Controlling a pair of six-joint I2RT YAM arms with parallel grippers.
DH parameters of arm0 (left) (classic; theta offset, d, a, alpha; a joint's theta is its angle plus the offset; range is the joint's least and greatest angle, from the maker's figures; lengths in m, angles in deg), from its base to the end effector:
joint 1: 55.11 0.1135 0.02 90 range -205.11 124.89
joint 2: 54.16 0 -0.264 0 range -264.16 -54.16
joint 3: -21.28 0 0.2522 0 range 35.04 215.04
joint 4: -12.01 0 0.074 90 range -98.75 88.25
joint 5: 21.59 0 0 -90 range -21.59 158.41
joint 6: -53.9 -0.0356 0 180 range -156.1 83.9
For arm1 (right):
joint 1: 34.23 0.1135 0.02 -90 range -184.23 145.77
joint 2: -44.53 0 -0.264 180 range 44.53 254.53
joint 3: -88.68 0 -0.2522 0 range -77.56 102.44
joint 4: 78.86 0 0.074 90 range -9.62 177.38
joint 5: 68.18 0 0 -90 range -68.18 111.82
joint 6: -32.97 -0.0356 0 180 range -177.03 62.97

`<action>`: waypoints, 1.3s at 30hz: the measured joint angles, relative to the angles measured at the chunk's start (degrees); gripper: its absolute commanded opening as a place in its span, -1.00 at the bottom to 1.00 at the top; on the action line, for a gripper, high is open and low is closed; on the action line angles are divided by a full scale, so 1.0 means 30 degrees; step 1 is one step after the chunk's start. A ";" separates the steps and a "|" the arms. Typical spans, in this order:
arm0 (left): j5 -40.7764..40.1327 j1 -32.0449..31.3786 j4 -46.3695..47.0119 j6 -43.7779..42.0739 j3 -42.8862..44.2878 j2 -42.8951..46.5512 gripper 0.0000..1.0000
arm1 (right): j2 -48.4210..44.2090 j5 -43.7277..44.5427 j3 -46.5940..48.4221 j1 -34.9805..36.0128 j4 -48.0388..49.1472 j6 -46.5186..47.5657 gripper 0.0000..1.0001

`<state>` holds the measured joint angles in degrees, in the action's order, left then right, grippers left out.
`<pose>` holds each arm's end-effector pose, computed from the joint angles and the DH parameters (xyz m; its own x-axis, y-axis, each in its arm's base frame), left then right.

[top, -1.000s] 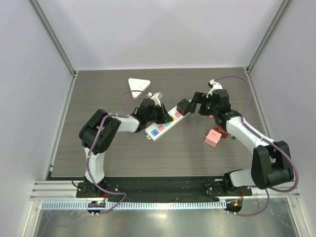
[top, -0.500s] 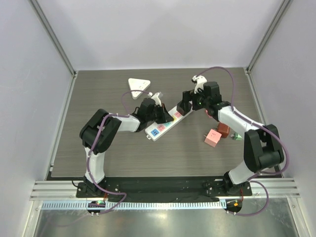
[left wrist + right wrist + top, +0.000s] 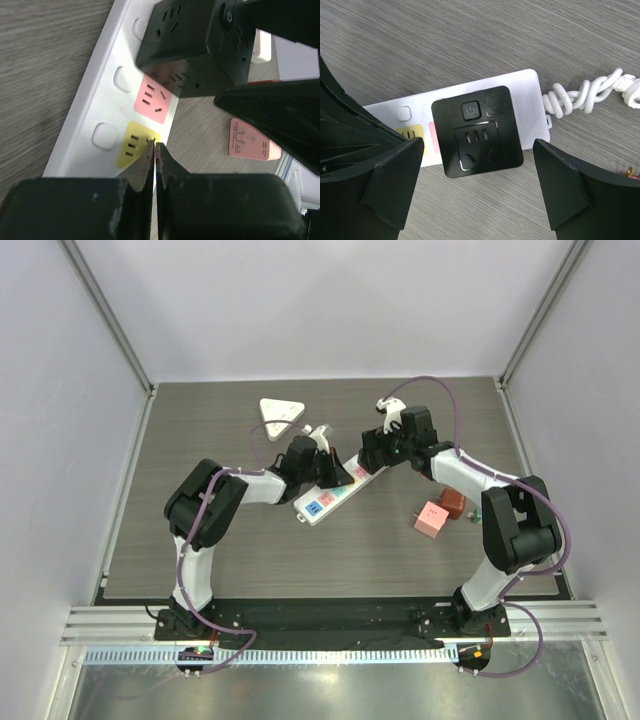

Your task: Pull the plug off the socket

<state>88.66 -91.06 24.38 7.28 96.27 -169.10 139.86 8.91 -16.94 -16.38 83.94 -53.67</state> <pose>0.3327 -0.2565 0.1412 -0.8213 -0.2004 -0.5342 0.3234 0.6078 -0.7253 0.3455 0.1196 0.2190 -0.5597 -0.2402 -0.7931 -0.4997 0.8613 0.0917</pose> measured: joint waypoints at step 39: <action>0.0095 0.0000 -0.1239 0.0124 0.2783 -0.1741 -0.98 | 0.1304 0.3534 -0.0714 0.1392 0.1763 -0.1020 -0.98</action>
<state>88.94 -91.06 20.67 7.65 104.62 -174.32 143.77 19.51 -19.08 -12.21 89.23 -56.73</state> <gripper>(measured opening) 0.012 0.709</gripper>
